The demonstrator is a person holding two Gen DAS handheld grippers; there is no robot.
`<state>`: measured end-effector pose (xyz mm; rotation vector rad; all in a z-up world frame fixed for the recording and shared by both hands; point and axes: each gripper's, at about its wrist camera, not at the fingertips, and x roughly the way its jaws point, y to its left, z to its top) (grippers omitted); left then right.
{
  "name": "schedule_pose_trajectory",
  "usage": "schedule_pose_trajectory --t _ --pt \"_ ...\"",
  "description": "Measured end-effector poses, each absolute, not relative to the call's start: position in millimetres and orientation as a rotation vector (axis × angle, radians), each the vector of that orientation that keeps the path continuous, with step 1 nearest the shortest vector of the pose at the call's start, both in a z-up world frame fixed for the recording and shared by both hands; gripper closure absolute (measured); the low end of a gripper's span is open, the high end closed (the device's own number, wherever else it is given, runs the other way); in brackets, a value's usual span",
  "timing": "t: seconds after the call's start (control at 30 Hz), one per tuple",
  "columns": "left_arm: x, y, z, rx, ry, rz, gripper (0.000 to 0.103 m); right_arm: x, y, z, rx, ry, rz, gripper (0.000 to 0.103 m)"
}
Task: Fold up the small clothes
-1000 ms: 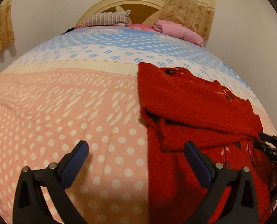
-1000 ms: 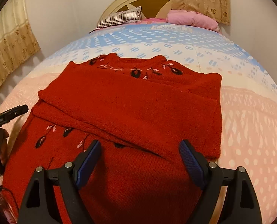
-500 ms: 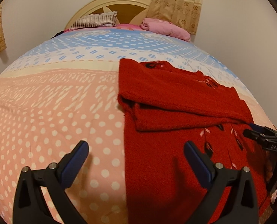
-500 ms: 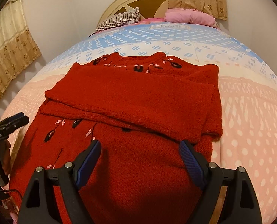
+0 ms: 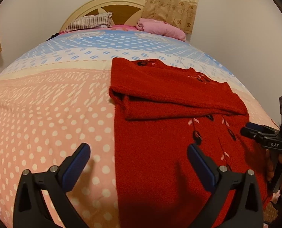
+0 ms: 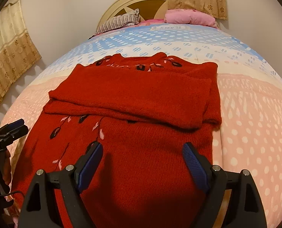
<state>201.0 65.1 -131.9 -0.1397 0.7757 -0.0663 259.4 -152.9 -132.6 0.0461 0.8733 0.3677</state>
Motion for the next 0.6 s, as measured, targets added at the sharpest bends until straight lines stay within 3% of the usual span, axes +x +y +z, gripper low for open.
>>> schedule_pose_trajectory --t 0.6 --pt "160.7 58.4 -127.8 -0.113 0.768 -0.077 0.0 216.7 -149.9 -135.7 -0.005 0.852 0.369 0.017"
